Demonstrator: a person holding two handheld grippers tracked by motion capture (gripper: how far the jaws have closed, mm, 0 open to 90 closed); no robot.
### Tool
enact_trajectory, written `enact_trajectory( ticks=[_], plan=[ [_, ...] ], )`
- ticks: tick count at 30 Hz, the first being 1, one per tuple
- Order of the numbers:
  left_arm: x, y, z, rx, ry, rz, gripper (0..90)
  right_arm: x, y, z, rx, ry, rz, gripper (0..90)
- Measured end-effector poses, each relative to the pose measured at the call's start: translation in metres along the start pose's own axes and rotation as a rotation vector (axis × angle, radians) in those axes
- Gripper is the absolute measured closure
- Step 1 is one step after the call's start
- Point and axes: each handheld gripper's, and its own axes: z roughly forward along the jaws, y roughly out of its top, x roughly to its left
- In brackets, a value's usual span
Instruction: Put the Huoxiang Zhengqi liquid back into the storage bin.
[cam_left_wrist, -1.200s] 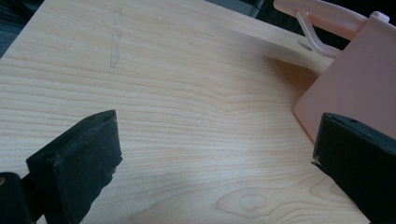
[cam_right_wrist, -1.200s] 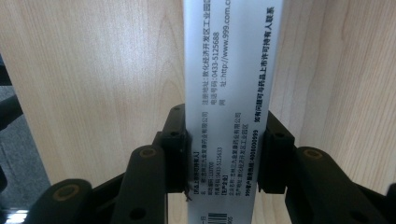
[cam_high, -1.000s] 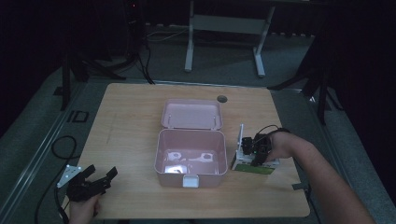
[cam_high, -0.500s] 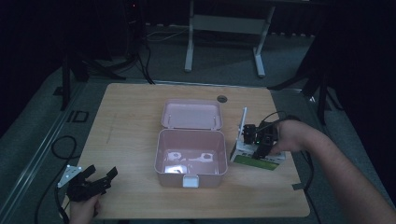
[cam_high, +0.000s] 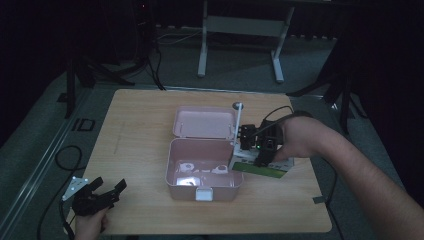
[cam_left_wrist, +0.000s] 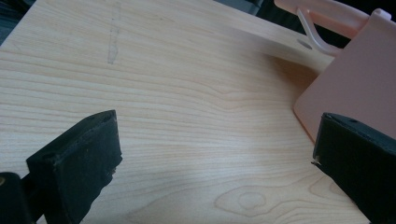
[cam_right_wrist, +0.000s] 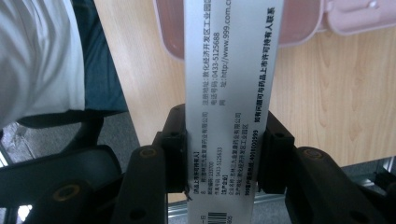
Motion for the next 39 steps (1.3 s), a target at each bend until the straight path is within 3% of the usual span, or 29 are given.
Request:
enact_trajectory(
  ticks=[7,8,13,21,39],
  plan=[
    [0.001,0.000,0.000,0.000,-0.002,-0.001,1.2,0.010,0.031,-0.011,0.003,-0.011,-0.046,61.8],
    [0.001,0.000,0.000,-0.001,-0.004,-0.002,1.2,0.014,0.044,-0.012,0.009,-0.013,-0.076,61.8],
    [0.001,0.000,0.000,-0.002,-0.008,0.000,1.2,0.017,0.065,-0.015,-0.006,-0.009,-0.099,61.8],
    [0.001,0.001,-0.001,-0.004,-0.016,0.000,1.2,0.015,0.088,-0.006,-0.018,0.011,-0.130,61.8],
    [0.001,0.001,-0.001,-0.004,-0.021,0.004,1.2,0.002,0.097,0.035,-0.011,0.044,-0.130,61.8]
  ],
)
